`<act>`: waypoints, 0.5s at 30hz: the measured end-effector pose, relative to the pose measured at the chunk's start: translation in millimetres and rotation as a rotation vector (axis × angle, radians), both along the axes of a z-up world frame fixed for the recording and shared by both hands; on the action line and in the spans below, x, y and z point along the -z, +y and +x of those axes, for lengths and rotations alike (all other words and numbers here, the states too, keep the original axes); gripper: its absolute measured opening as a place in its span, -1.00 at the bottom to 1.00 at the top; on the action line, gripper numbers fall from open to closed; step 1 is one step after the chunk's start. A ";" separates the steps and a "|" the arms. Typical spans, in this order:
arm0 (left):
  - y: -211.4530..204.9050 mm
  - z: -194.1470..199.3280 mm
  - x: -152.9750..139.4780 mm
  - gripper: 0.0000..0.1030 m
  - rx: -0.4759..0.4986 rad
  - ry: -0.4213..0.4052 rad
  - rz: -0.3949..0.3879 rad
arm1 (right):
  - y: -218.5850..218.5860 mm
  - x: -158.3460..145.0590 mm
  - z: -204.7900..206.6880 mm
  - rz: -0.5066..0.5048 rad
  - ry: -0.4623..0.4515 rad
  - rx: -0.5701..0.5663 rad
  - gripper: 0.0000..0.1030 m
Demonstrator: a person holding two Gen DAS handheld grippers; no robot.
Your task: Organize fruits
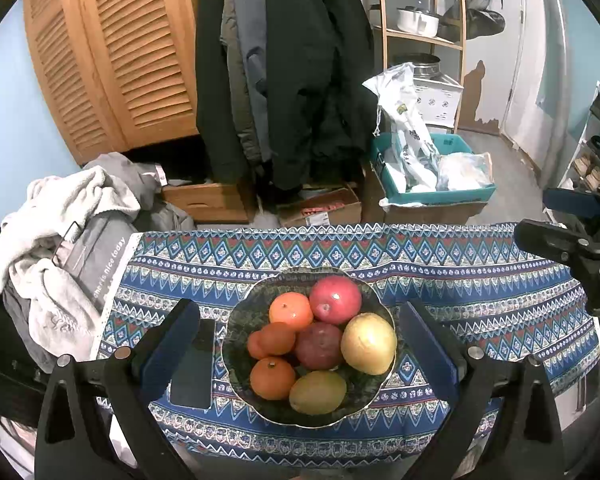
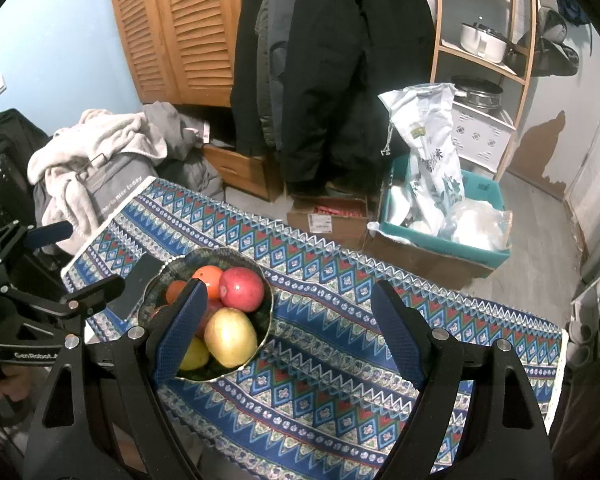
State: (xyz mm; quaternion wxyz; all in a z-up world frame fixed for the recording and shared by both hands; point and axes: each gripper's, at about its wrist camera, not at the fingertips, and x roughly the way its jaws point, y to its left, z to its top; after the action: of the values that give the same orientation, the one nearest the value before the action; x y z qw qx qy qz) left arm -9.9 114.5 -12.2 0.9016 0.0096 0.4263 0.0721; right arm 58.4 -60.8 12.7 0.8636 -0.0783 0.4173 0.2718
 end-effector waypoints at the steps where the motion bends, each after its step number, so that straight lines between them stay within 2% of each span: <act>1: 0.2 -0.3 0.3 0.96 0.001 0.000 -0.001 | 0.0 0.0 0.0 -0.001 0.000 0.000 0.61; 15: 2.6 -1.1 1.1 0.96 0.000 0.007 -0.020 | 1.7 0.7 -1.4 -0.003 0.000 0.000 0.61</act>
State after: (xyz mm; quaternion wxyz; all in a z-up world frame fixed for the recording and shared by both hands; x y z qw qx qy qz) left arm -11.0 117.1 -13.3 0.9003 0.0006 0.4299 0.0676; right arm 57.0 -59.2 12.0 0.8635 -0.0795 0.4176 0.2714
